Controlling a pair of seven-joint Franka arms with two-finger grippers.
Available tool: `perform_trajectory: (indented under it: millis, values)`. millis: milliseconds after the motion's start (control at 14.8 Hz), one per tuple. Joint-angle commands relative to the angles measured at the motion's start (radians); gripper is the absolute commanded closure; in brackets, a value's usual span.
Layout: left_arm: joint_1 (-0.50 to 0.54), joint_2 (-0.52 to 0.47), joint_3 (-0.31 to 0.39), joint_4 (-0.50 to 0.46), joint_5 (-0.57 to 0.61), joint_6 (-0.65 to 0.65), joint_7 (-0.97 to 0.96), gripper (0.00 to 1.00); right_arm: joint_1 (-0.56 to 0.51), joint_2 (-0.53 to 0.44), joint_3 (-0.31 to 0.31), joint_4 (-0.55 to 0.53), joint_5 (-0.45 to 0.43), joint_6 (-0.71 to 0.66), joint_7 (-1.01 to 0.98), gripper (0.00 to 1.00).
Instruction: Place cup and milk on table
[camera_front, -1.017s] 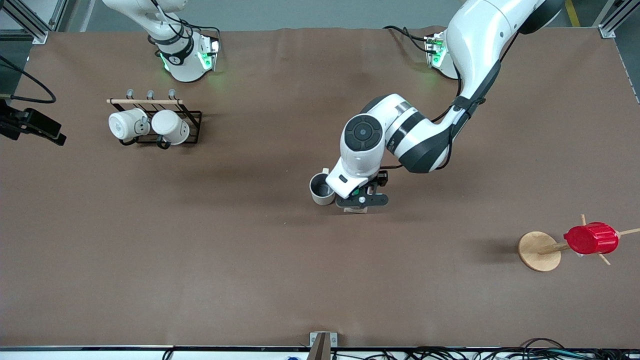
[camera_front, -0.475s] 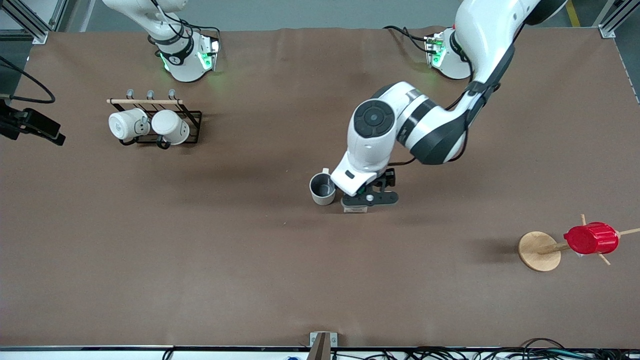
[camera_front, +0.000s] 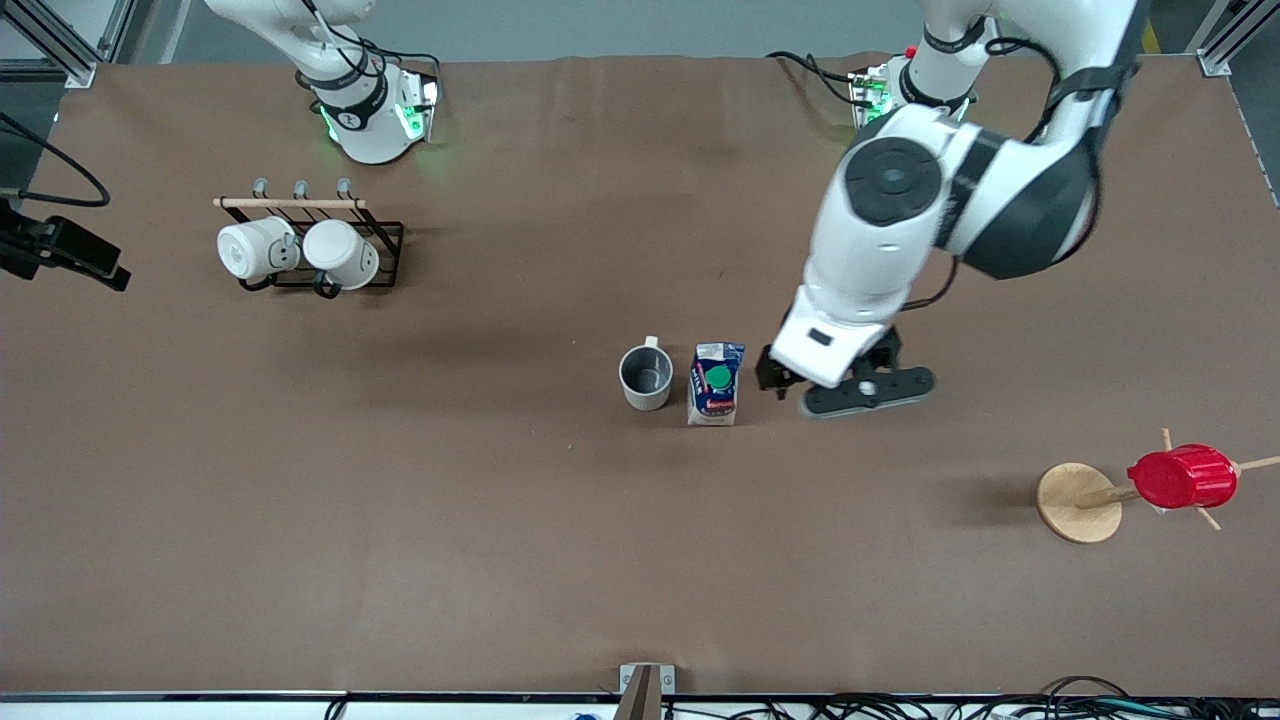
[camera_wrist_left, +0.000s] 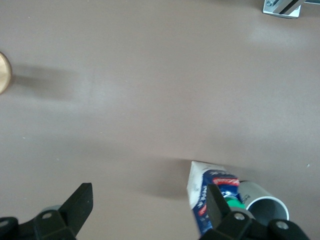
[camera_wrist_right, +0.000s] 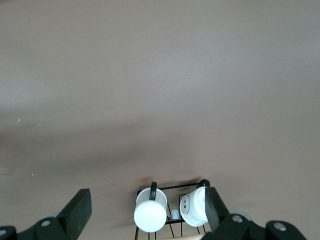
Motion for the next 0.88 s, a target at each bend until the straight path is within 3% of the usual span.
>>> perform_trajectory:
  millis: [0, 203, 339, 542, 814]
  values:
    - [0.005, -0.166, 0.111, -0.146, -0.122, 0.002, 0.176, 0.00, 0.000, -0.015, -0.003, -0.010, 0.018, 0.000, 0.012, 0.00]
    - [0.041, -0.318, 0.177, -0.277, -0.174, 0.002, 0.348, 0.00, 0.000, -0.015, -0.003, -0.010, 0.020, 0.000, 0.012, 0.00]
    - [0.043, -0.389, 0.260, -0.318, -0.242, -0.001, 0.463, 0.00, 0.000, -0.015, -0.003, -0.010, 0.020, 0.002, 0.012, 0.00]
    - [0.051, -0.423, 0.341, -0.285, -0.282, -0.106, 0.579, 0.00, 0.000, -0.013, -0.003, -0.010, 0.018, 0.002, 0.012, 0.00]
    - [0.100, -0.431, 0.339, -0.251, -0.230, -0.168, 0.588, 0.00, 0.000, -0.012, -0.003, -0.010, 0.018, 0.008, 0.012, 0.00]
